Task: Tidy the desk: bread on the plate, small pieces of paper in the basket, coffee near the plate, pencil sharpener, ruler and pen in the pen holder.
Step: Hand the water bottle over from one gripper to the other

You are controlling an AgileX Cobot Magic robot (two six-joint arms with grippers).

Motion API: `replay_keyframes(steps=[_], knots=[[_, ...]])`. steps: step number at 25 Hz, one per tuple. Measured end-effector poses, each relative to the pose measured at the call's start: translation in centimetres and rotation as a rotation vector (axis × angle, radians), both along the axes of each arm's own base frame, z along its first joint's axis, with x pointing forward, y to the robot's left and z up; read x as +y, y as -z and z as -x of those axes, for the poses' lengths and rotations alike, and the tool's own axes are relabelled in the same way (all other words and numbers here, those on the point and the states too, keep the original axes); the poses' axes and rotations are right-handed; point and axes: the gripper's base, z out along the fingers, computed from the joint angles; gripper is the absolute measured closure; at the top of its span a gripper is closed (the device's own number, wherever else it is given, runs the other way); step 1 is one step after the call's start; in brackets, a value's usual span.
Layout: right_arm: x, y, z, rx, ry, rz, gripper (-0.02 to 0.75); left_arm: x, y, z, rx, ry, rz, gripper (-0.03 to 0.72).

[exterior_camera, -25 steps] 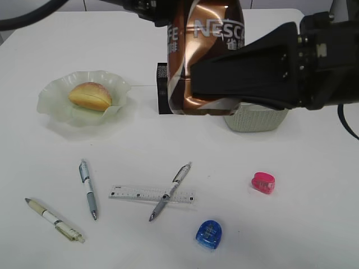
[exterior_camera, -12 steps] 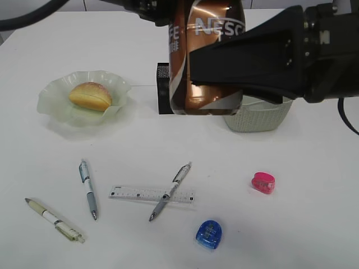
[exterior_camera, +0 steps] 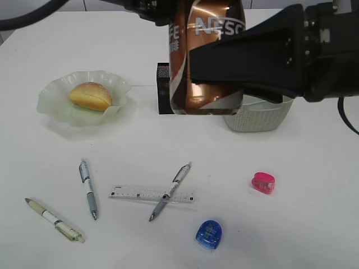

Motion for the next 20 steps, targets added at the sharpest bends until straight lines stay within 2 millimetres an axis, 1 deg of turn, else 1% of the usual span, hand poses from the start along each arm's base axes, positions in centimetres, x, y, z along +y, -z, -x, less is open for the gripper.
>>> replay_keyframes(steps=[3, 7, 10, 17, 20], knots=[[0.0, -0.01, 0.0, 0.005, 0.001, -0.002, 0.145, 0.0, 0.0, 0.0, 0.0, 0.0, 0.0, 0.407], [0.0, -0.02, 0.01, 0.034, 0.004, -0.007, 0.094, 0.0, 0.0, 0.0, 0.0, 0.0, 0.0, 0.407], [0.0, 0.01, 0.02, 0.041, 0.004, -0.005, 0.083, 0.0, 0.0, -0.01, 0.0, -0.002, 0.0, 0.407], [0.0, 0.03, 0.03, 0.045, 0.004, -0.004, 0.086, 0.0, 0.0, -0.02, 0.0, -0.002, 0.001, 0.407], [0.0, 0.03, 0.03, 0.045, 0.004, -0.004, 0.116, 0.0, 0.0, -0.02, 0.0, -0.002, 0.001, 0.407]])
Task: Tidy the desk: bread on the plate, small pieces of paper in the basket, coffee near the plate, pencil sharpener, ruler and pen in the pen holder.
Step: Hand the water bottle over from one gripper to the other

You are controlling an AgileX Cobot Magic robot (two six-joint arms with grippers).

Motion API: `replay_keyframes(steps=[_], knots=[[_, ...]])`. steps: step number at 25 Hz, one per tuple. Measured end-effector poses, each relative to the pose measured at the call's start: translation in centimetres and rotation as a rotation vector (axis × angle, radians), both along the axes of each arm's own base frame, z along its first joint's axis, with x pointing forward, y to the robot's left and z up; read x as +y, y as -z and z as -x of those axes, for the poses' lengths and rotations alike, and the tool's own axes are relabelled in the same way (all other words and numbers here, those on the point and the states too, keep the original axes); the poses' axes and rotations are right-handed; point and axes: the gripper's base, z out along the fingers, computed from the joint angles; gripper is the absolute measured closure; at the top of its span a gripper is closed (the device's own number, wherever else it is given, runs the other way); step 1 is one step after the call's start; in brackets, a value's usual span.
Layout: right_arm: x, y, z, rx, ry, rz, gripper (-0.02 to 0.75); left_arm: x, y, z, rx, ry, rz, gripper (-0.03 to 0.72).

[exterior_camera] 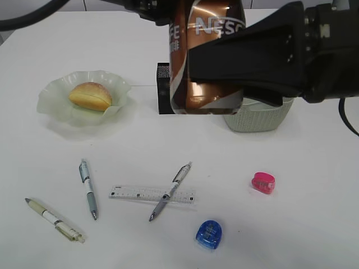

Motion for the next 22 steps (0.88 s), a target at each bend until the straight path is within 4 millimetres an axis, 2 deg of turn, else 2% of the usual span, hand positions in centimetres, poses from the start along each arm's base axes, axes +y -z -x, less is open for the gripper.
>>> replay_keyframes(steps=[4, 7, 13, 22], knots=[[0.0, 0.0, 0.0, 0.0, 0.0, 0.0, 0.17, -0.01, -0.04, 0.0, 0.002, -0.001, 0.005, 0.407], [0.0, -0.02, -0.01, 0.0, 0.001, -0.002, 0.176, -0.01, -0.05, 0.0, 0.003, -0.001, 0.005, 0.407], [0.02, -0.24, -0.08, 0.033, 0.014, -0.032, 0.087, -0.01, -0.06, 0.0, 0.003, -0.001, 0.007, 0.407], [0.02, -0.27, -0.1, 0.042, 0.016, -0.037, 0.079, -0.01, -0.06, 0.0, 0.003, -0.001, 0.007, 0.407]])
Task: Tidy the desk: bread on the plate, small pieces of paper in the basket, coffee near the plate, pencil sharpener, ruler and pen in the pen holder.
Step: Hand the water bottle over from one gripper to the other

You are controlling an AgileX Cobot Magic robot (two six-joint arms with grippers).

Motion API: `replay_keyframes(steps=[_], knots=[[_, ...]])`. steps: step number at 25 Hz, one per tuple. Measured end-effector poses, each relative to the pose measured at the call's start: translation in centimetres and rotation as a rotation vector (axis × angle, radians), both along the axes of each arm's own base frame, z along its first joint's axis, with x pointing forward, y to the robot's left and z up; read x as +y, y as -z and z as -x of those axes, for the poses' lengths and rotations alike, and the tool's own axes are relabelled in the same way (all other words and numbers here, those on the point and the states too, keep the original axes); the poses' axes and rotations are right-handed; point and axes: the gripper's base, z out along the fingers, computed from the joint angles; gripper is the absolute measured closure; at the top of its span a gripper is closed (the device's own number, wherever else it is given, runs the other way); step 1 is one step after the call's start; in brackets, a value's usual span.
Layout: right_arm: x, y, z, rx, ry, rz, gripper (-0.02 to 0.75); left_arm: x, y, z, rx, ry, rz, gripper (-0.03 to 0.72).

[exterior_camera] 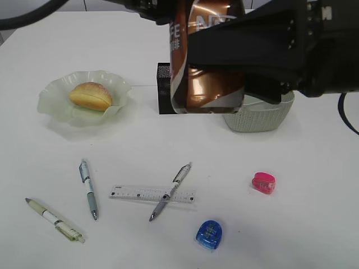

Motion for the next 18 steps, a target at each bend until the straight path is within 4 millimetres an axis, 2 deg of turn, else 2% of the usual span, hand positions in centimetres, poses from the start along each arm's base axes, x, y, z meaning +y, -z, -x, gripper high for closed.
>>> replay_keyframes(steps=[7, 14, 18], knots=[[-0.01, 0.15, 0.05, -0.002, -0.006, 0.017, 0.087, 0.0, 0.0, 0.0, 0.0, 0.0, 0.0, 0.407], [-0.01, 0.19, 0.07, -0.001, -0.008, 0.022, 0.169, 0.0, 0.0, 0.02, 0.0, 0.002, 0.0, 0.407], [-0.01, 0.21, 0.08, 0.006, -0.008, 0.023, 0.174, 0.0, 0.0, 0.03, 0.001, 0.003, 0.0, 0.407]])
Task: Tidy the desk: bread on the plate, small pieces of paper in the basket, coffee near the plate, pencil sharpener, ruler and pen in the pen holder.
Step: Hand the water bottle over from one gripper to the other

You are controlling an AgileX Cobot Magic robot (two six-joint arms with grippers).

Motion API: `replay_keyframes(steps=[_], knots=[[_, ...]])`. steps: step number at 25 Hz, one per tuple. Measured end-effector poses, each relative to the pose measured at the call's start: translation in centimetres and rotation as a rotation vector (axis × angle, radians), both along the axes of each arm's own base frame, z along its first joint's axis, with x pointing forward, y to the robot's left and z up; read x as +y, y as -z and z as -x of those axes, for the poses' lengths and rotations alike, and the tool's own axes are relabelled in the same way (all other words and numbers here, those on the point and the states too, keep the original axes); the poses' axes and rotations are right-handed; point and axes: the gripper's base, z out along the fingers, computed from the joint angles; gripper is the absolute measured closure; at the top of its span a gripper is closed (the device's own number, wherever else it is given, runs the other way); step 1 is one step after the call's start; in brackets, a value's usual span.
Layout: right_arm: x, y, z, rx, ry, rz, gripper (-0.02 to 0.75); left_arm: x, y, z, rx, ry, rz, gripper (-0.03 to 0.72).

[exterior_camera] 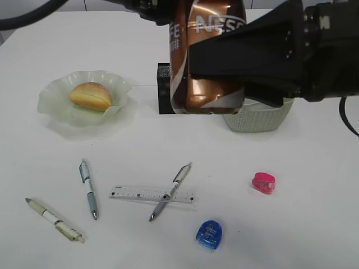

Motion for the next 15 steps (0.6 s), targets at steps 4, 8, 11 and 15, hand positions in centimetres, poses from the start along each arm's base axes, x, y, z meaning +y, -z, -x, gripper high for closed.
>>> replay_keyframes(steps=[4, 8, 11, 15], knots=[[0.0, 0.03, 0.01, 0.017, 0.001, 0.001, 0.174, 0.0, 0.0, 0.0, 0.004, -0.001, 0.0, 0.407], [-0.01, 0.0, 0.05, 0.032, 0.003, -0.001, 0.174, 0.0, 0.0, 0.02, 0.009, 0.001, -0.001, 0.407], [-0.01, -0.07, 0.03, 0.037, 0.006, -0.009, 0.174, 0.0, 0.0, 0.02, 0.012, 0.0, -0.001, 0.407], [0.0, -0.08, 0.02, 0.039, 0.007, -0.011, 0.174, 0.0, 0.0, 0.02, 0.016, -0.001, -0.002, 0.407]])
